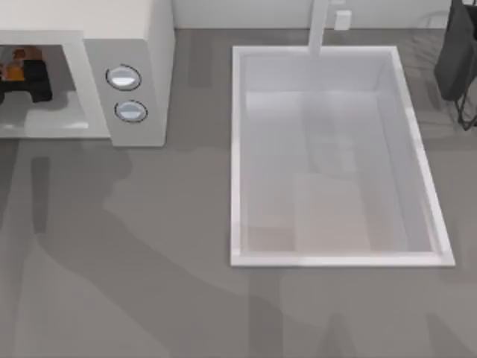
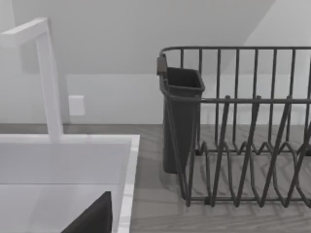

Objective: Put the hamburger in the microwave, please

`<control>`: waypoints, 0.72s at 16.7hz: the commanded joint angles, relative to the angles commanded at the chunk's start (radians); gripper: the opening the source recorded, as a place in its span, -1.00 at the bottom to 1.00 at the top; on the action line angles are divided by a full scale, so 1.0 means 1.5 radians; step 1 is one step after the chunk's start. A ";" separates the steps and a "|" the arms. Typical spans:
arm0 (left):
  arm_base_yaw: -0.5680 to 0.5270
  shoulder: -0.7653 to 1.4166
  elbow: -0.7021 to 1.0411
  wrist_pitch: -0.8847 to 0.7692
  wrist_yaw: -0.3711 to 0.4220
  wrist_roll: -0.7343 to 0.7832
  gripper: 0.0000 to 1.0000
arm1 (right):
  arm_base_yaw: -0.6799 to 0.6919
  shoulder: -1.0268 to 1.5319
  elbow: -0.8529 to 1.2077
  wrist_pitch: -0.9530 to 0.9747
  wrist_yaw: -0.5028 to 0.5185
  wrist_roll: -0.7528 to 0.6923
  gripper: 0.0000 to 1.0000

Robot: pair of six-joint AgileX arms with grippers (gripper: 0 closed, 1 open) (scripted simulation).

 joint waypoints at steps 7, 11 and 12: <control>0.050 -0.163 -0.343 0.149 0.041 0.021 1.00 | 0.000 0.000 0.000 0.000 0.000 0.000 1.00; 0.074 -0.236 -0.485 0.222 0.063 0.030 1.00 | 0.000 0.000 0.000 0.000 0.000 0.000 1.00; 0.078 -0.246 -0.504 0.233 0.067 0.031 1.00 | 0.000 0.000 0.000 0.000 0.000 0.000 1.00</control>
